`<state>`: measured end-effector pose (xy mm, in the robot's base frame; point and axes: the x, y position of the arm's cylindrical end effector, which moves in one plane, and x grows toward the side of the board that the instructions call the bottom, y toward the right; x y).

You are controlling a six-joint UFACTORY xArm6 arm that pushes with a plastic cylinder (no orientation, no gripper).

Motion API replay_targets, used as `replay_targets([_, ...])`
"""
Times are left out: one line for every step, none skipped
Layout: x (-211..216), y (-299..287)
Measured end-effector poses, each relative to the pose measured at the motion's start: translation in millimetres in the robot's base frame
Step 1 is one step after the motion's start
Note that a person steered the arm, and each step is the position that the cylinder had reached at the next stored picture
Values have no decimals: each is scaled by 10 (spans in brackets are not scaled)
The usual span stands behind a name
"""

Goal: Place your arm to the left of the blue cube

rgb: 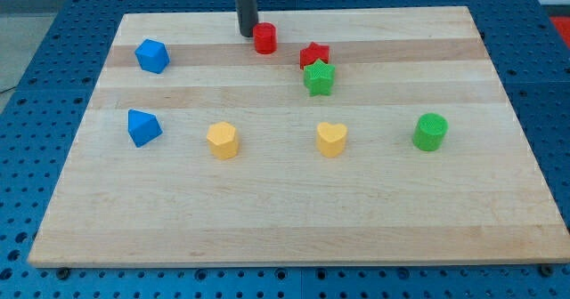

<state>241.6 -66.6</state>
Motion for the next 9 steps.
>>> replay_targets([84,141])
replay_targets([141,165])
replay_targets([-28,-207])
replay_targets([-154,-1029])
replay_targets([-154,-1302])
replay_targets([-154,-1302])
replay_targets([-154,-1496])
replay_targets([-89,-2177])
replay_targets([-49,-2384])
